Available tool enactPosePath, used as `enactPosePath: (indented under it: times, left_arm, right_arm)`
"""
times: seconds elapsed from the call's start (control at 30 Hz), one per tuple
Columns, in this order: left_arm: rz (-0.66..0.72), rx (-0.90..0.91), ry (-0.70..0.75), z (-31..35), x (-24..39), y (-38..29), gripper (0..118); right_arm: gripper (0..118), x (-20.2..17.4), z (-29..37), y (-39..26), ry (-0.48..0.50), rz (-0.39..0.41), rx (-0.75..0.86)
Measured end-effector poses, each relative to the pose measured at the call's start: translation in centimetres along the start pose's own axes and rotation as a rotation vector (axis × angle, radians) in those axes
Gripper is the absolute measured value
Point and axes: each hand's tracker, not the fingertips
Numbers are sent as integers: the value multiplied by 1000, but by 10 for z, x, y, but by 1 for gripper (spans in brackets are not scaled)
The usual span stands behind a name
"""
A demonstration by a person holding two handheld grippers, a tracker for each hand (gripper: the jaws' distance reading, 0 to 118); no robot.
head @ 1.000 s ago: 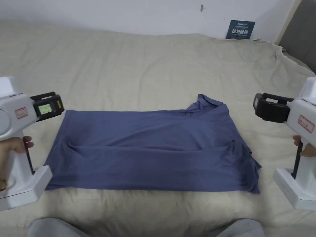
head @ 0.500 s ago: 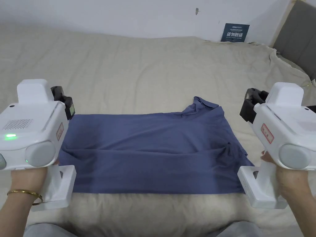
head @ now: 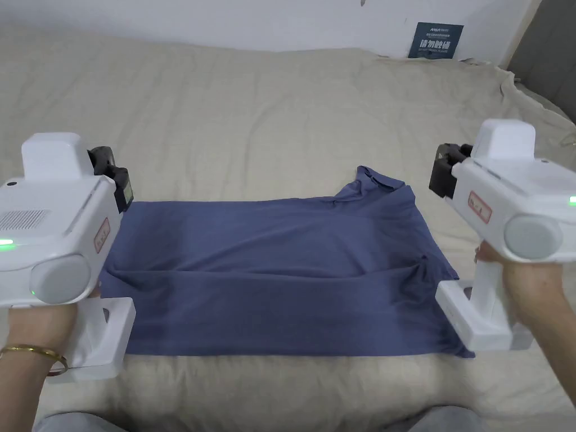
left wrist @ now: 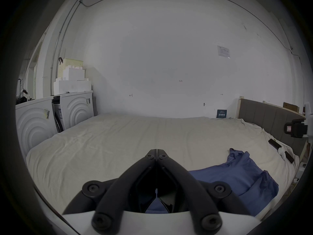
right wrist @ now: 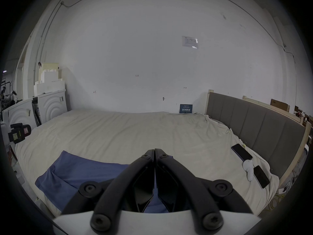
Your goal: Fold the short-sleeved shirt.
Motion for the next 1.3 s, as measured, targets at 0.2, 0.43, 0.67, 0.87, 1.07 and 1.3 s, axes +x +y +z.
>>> enactPosePath:
  times: [0.2, 0.43, 0.67, 0.87, 1.07, 1.3]
  left_arm:
    - [11, 17, -3, -14, 6, 13, 0]
    - [24, 0, 3, -49, 7, 15, 0]
    - [47, -39, 13, -92, 10, 5, 0]
    - [24, -80, 29, -120, 16, -7, 0]
    - [14, -144, 35, -139, 16, -18, 0]
    - [90, -326, 61, -173, 0, -20, 25]
  right_arm:
    - [0, 17, -101, 32, -2, 11, -292]
    - [79, 45, -213, 12, -36, -114, -610]
    - [96, 55, -279, -32, -101, -99, -763]
    - [95, 57, -309, -58, -142, -121, -814]
    - [30, 64, -319, -68, -111, -186, -855]
    - [1, 68, -306, -60, -94, -254, -828]
